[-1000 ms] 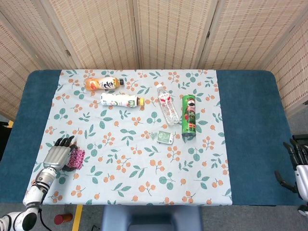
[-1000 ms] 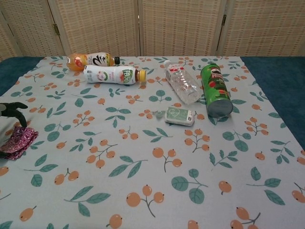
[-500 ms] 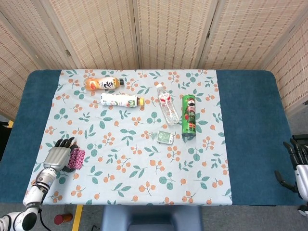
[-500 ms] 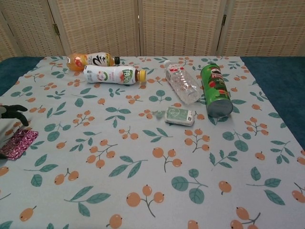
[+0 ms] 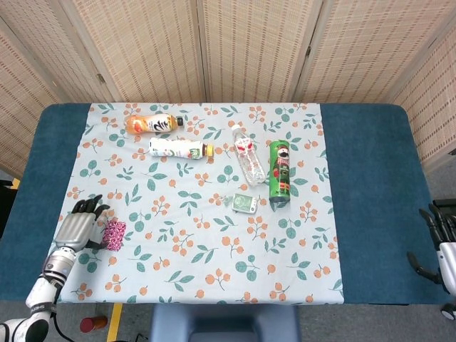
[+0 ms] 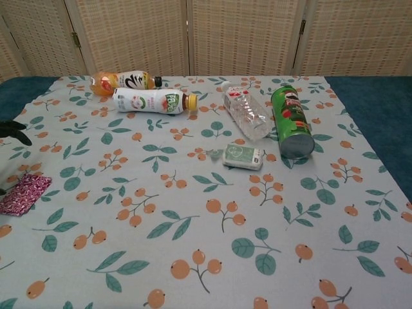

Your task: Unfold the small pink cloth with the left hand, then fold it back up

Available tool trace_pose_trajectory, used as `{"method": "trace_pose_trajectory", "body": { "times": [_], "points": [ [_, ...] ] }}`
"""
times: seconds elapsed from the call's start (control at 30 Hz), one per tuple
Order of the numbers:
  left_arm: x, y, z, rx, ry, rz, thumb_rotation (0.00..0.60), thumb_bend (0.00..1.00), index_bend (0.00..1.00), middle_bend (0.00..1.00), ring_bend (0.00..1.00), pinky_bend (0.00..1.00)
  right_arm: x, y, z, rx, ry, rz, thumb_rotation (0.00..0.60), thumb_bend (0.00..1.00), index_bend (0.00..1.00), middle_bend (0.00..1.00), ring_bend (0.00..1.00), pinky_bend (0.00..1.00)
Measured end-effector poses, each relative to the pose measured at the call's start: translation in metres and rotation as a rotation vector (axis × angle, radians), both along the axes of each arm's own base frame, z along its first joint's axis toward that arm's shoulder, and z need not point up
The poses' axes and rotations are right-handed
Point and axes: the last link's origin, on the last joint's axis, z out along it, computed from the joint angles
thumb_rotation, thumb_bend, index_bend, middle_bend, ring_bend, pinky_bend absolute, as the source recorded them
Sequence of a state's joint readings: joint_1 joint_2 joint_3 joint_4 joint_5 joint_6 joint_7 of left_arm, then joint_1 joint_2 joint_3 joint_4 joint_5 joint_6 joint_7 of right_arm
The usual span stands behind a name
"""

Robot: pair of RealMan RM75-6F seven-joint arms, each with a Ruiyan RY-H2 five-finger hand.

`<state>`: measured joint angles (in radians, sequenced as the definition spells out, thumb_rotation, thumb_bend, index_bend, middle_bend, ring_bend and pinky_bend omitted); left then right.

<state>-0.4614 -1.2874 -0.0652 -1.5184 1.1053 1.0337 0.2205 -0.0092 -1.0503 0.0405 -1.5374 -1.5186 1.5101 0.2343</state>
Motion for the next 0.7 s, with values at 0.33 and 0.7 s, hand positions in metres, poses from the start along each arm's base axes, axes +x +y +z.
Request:
{"method": "trace_pose_trajectory", "body": {
  "times": [0.33, 0.7],
  "points": [
    [0.001, -0.025, 0.060, 0.337, -0.148, -0.073, 0.600, 0.23, 0.25, 0.00, 0.00, 0.00, -0.001, -0.005, 0.002, 0.031, -0.070, 0.014, 0.600, 0.37, 0.00, 0.02, 0.00, 0.00],
    [-0.008, -0.083, 0.063, 0.393, -0.163, -0.119, 0.600, 0.24, 0.26, 0.00, 0.00, 0.00, 0.009, 0.000, -0.003, -0.004, -0.069, 0.092, 0.600, 0.37, 0.02, 0.04, 0.00, 0.00]
  ]
}}
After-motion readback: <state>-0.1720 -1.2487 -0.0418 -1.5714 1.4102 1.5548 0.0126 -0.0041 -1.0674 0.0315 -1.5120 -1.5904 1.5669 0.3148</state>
